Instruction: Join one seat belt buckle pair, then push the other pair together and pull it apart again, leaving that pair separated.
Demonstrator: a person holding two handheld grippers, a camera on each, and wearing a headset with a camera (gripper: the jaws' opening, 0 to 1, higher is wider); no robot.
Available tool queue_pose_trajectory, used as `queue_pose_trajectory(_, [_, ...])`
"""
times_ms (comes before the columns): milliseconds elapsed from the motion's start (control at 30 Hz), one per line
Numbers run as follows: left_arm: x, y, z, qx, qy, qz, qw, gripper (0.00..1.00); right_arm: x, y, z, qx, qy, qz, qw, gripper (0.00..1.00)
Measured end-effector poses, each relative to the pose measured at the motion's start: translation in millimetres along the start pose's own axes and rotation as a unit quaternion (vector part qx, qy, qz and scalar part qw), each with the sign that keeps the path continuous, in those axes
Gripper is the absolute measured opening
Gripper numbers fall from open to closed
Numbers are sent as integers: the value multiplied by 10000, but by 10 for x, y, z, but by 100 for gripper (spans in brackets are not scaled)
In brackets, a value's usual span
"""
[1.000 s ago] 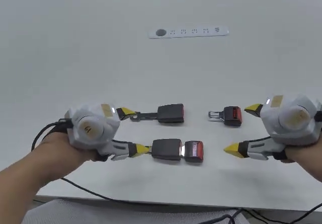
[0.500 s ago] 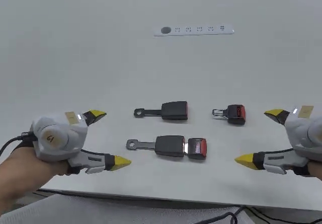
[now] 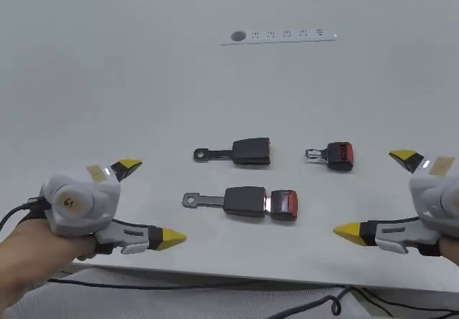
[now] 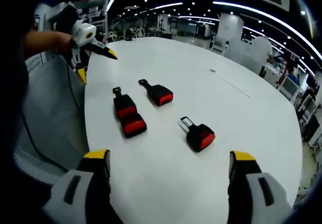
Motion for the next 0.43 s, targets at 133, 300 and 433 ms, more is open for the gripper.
queue_pose_trajectory(133, [1,19,27,-7,22,-58,10000,100,8,-3,15,-31,5,-8,10000,99])
queue_pose_trajectory(300, [34,36,29,41,45,-104,9999,100,-1,22,31,-69,-145,17,9999,99])
queue_pose_trajectory(433, [43,42,63,27,99,-133,9999,100,-32,37,40,-92,-195,11,9998,98])
Point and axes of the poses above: the centre of the closed fingertips' face, and the gripper's own axes: y roughly backward along the fingers, x roughly to its right, z roughly out of its underside, the point moved 3 cm from there along y, roughly backward along the fingers, and after that the axes turned 6 degrees about z, right-handed, at the moved point
